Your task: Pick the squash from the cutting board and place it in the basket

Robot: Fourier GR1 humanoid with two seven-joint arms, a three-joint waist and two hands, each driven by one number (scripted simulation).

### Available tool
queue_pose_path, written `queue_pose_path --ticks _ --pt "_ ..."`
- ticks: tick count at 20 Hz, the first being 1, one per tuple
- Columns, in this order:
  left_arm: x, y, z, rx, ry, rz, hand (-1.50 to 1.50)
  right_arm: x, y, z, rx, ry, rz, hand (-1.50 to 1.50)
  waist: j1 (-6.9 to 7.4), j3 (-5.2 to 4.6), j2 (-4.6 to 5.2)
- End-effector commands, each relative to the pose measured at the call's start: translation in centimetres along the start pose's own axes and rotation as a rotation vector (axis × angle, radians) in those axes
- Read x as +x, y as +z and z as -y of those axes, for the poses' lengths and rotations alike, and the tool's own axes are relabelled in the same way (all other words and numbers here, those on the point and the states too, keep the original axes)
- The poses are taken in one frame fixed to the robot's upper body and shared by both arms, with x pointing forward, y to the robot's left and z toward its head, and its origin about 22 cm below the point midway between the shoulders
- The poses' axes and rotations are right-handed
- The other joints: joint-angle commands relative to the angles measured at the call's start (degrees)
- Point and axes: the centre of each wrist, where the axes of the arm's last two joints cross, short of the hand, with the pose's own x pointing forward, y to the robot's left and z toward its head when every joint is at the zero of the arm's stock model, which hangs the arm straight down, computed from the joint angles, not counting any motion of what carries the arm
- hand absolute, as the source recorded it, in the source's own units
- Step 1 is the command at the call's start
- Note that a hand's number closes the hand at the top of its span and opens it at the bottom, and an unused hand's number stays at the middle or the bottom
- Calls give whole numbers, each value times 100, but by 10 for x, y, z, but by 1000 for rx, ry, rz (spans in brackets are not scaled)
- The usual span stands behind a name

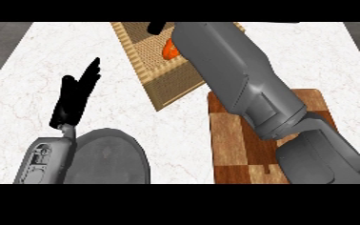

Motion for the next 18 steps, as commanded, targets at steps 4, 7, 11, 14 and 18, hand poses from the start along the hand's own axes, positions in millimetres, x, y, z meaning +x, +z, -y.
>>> queue_pose_path --ticks 4,7,11,14,18 --pt "-10 11 -2 6 1 -10 0 -11 -5 10 -226 -184 14 -150 -39 4 -36" --pt "-1 -2 -3 21 9 -16 0 -6 -11 43 -315 -233 -24 -150 -209 5 -70" --pt "2 7 -18 42 12 -20 0 -28 -15 52 -323 -262 -111 -150 -215 7 -103" --pt "-17 5 -22 37 10 -47 0 -76 -18 60 -387 -335 -148 -150 -333 8 -112" --pt "-11 4 -29 76 13 -46 0 -134 -13 75 -326 -325 -182 -150 -444 11 -145"
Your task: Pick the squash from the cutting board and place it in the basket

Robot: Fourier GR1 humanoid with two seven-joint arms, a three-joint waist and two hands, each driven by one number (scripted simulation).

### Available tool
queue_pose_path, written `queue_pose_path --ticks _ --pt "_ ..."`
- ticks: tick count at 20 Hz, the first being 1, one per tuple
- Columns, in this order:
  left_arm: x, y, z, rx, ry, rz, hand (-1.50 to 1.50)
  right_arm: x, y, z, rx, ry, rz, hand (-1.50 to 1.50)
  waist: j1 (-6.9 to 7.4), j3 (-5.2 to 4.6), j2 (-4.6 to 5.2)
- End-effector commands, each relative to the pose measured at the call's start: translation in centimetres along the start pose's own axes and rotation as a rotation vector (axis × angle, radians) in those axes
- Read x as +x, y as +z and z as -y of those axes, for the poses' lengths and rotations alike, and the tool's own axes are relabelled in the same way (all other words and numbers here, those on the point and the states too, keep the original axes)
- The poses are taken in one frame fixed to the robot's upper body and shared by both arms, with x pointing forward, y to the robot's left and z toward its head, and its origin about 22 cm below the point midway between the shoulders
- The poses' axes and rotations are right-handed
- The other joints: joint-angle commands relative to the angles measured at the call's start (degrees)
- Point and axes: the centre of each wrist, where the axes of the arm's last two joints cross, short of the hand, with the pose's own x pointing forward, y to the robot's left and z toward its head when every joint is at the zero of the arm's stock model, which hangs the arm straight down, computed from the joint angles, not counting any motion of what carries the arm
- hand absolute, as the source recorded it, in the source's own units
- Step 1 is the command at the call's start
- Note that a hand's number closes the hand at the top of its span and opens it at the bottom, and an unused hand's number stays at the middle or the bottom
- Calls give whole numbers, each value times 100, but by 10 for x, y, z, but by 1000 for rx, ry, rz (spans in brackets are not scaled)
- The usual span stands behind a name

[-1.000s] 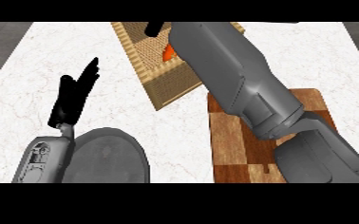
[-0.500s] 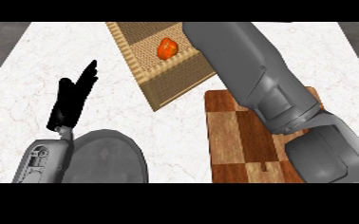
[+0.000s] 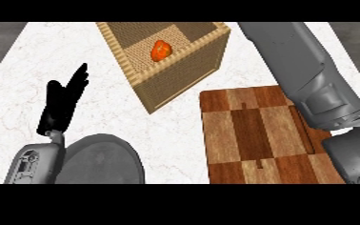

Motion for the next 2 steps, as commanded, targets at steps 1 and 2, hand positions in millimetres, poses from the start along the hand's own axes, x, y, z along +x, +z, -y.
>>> queue_pose_path --ticks 1,2 --pt "1 2 11 17 13 -21 0 -35 -16 50 -2 -17 -3 -150 -142 5 -47" --pt "-10 8 5 -5 13 -10 0 -42 -16 56 10 -40 -22 -150 -93 2 -34"
